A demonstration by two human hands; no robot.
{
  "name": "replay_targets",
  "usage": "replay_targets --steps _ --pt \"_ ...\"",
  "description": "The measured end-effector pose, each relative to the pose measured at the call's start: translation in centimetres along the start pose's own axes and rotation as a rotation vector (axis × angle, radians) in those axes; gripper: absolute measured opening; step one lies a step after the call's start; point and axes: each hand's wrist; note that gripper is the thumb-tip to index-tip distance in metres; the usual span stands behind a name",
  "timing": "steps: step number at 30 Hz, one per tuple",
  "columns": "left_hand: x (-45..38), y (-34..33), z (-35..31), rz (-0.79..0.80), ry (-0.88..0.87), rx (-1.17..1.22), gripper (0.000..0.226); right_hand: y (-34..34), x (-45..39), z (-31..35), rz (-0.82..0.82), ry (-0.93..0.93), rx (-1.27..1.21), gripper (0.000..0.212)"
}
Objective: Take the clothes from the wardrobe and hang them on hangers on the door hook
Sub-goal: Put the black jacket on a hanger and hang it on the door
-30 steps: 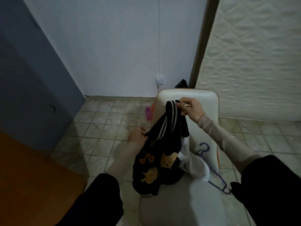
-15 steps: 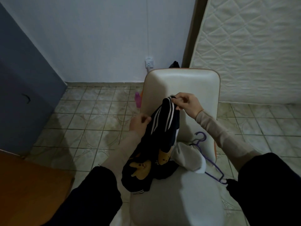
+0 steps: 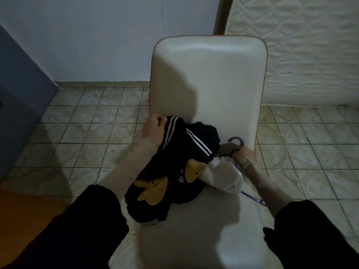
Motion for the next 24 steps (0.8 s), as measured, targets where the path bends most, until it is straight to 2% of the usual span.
replay_targets --steps 4,6,10,16,21,24 --pt "-0.2 -0.2 1.0 -0.01 -0.013 0.012 0.029 -3.6 -1.3 -2.3 0.082 0.104 -0.002 0.034" --pt "-0.2 0.0 1.1 -0.016 -0.013 0.016 0.028 -4.2 -1.5 -2.7 0.022 0.108 0.0 0.034" --pt "0.0 1.0 0.7 -0.032 -0.001 0.019 0.028 -3.8 -0.5 -1.8 -0.046 0.175 -0.15 0.027" --pt "0.8 3.9 -1.9 -0.101 0.032 0.04 0.028 1.9 3.2 2.3 -0.211 0.435 0.014 0.026" --pt "1.6 7.3 -6.9 -0.138 -0.008 0.089 0.022 7.7 6.2 5.6 -0.336 0.503 0.037 0.028" --pt "1.8 9.7 -10.9 -0.148 -0.048 0.1 0.027 11.4 8.3 7.6 -0.413 0.534 0.051 0.026"
Point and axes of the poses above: each hand's wrist, its own x-axis away from the middle knuckle, its own y-axis out of the back of the hand, z = x × y, and after that the axes turned 5 degrees about x, right-handed
